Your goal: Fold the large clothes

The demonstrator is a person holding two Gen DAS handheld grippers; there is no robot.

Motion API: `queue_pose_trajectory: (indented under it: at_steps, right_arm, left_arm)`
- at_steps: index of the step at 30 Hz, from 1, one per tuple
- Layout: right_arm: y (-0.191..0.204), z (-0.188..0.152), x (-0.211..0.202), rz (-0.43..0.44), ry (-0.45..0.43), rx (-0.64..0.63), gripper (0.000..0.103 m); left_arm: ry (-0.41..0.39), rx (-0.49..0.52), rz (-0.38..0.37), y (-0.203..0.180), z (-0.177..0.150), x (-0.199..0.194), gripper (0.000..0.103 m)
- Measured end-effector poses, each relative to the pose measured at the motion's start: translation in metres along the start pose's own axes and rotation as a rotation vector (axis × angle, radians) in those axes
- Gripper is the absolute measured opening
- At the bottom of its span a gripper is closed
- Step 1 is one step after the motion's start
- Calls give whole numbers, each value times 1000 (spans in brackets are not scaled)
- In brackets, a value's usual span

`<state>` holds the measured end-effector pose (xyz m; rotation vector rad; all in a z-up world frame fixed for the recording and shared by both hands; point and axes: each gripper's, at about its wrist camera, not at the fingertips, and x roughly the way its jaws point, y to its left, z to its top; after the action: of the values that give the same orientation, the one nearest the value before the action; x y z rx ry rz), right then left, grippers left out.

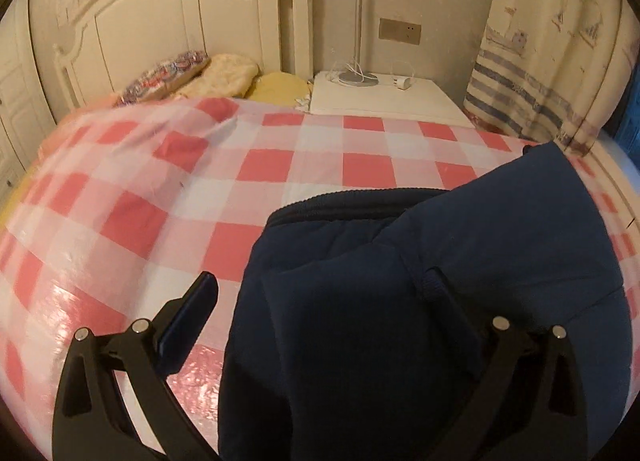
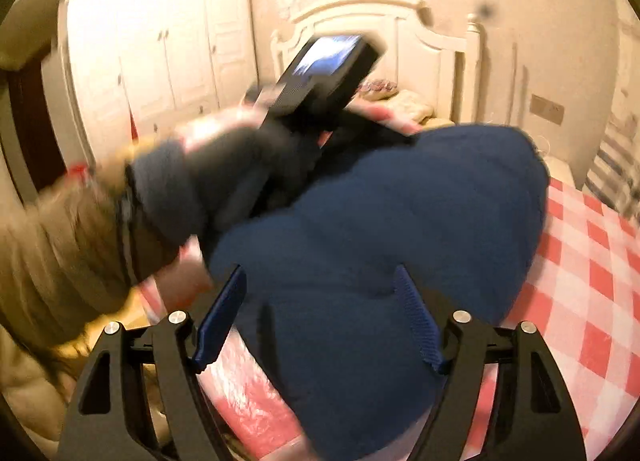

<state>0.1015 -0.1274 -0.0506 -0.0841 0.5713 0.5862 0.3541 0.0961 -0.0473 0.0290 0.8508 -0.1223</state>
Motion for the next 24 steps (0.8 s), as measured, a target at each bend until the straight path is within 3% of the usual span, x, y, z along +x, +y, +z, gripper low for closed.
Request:
queue_pose_trajectory:
  at_steps: [4, 6, 8, 11, 12, 14, 16, 19, 21, 24]
  right_arm:
    - [-63, 49, 5, -125, -68, 96, 67]
    - [-90, 74, 26, -172, -53, 121, 47]
    - [-110, 94, 51, -201, -22, 141, 36]
    - [-132, 112, 102, -238, 53, 154, 32]
    - [-138, 109, 133, -272, 138, 141, 31]
    - [-142, 93, 180, -243, 268, 138, 32]
    - [-148, 93, 185, -223, 279, 159, 33]
    - [-139, 97, 185, -244, 329, 57, 33]
    - [-143, 105, 178, -228, 333, 51, 33]
    - [-170, 117, 151, -226, 199, 207, 33]
  left_arm:
    - [1, -13, -17, 1, 1, 0, 101]
    - [-3, -17, -18, 2, 1, 0, 101]
    - [-10, -24, -17, 3, 0, -2, 101]
    - [-21, -37, -16, 5, -1, -4, 101]
    - [-29, -46, -8, 7, -1, -5, 101]
    - [-49, -74, 0, 12, -2, -9, 101]
    - [-37, -108, 1, 20, -3, -7, 101]
    - [-12, -147, -47, 29, -3, -2, 101]
    - [-8, -161, -37, 32, -4, -1, 101]
    - [-3, -168, -30, 33, -6, 0, 101]
